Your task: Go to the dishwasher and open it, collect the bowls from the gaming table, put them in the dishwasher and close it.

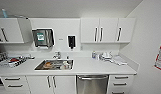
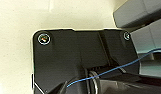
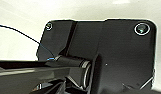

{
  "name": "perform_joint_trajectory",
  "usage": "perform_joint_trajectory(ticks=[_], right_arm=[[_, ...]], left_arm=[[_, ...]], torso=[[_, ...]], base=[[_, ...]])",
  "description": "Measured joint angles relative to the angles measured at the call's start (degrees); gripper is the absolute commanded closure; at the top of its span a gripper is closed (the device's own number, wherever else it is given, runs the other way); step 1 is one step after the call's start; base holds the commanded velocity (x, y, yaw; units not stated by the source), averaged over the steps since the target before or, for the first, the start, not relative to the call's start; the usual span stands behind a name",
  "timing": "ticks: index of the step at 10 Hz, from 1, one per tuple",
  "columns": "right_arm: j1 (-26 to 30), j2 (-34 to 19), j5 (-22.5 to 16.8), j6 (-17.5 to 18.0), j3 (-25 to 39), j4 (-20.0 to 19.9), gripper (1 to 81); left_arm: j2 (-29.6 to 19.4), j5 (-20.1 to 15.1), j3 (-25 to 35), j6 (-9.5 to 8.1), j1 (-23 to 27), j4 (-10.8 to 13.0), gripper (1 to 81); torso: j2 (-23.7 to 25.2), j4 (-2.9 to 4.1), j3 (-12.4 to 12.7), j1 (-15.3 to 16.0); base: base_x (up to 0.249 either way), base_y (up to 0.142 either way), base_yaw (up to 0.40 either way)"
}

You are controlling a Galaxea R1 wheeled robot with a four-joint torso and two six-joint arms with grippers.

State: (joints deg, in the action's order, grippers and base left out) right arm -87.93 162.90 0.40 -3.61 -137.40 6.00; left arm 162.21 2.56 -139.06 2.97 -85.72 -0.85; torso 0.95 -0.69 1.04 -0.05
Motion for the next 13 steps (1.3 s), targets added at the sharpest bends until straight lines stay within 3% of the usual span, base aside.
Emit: perform_joint_trajectory(ticks=[7,13], right_arm=[[0.3,-0.02,0.15,0.0,-0.37,0.0,1.0],[0.22,-0.02,0.17,0.0,-0.37,0.0,1.0]], left_arm=[[0.15,0.27,0.09,0.02,0.3,0.0,1.0],[0.02,0.24,0.05,0.02,0.33,0.0,1.0]], torso=[[0.02,0.0,0.02,0.05],[0.02,0.0,0.02,0.05]], base=[[0.076,0.072,0.0],[0.08,0.0,0.0]])
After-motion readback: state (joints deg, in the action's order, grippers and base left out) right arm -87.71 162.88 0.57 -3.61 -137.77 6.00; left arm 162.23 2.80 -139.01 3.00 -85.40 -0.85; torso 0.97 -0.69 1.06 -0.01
